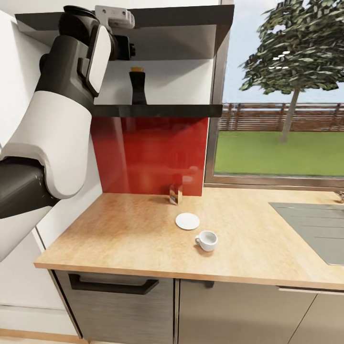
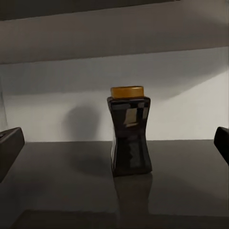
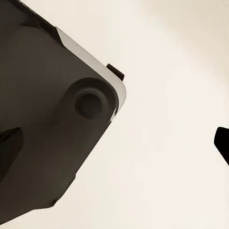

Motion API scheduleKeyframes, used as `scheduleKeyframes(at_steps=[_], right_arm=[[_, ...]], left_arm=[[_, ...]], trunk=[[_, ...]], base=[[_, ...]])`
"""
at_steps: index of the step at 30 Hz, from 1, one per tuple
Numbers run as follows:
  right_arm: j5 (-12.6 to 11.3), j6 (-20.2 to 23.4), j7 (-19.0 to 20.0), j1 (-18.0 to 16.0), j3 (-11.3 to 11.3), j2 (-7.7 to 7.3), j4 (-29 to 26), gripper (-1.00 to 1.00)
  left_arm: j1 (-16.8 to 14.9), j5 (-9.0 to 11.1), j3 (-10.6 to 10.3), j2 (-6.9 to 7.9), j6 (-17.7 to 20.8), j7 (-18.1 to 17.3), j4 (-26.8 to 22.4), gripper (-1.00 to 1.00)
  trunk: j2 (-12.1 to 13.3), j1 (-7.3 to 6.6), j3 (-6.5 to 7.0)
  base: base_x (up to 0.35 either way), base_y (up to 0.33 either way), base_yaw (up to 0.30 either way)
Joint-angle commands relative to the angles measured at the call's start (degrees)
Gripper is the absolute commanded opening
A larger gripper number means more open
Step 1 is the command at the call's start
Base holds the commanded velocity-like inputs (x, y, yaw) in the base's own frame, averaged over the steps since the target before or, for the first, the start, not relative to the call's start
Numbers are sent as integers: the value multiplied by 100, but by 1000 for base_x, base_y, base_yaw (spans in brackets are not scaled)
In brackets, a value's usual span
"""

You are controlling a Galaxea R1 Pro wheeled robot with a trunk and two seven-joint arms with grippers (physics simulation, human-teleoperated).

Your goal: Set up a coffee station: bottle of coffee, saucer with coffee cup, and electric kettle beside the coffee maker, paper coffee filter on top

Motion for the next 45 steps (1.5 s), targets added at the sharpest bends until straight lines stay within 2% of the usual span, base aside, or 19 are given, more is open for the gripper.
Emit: scheduleKeyframes(at_steps=[1,6,9,14,15,23,45], right_arm=[[-8,-37,-1,-10,9,-2,21,100],[-7,-37,-1,-9,6,-2,21,100],[-6,-37,-1,-9,4,-2,21,100],[-5,-37,-1,-9,3,-2,21,100],[-6,-37,-1,-9,3,-2,21,100],[-6,-37,-1,-9,4,-2,21,100],[-5,-37,-1,-9,4,-2,21,100]], left_arm=[[-5,-55,-1,-2,27,-15,-3,100],[43,-46,1,-2,24,20,-5,100],[89,43,2,-2,21,27,-5,100],[151,335,2,-2,-20,36,14,100],[178,408,2,-2,-298,73,28,100],[320,426,18,-2,-404,118,52,100],[340,426,20,-2,-442,272,213,100]], trunk=[[-5,0,-8],[-5,0,-8],[-5,0,-8],[-5,0,-8],[-5,0,-8],[-5,0,-8],[-5,0,-8]], base=[[5,0,0],[2,0,0],[19,-39,0],[31,-91,0],[85,-58,0],[66,-41,0],[90,1,0]])
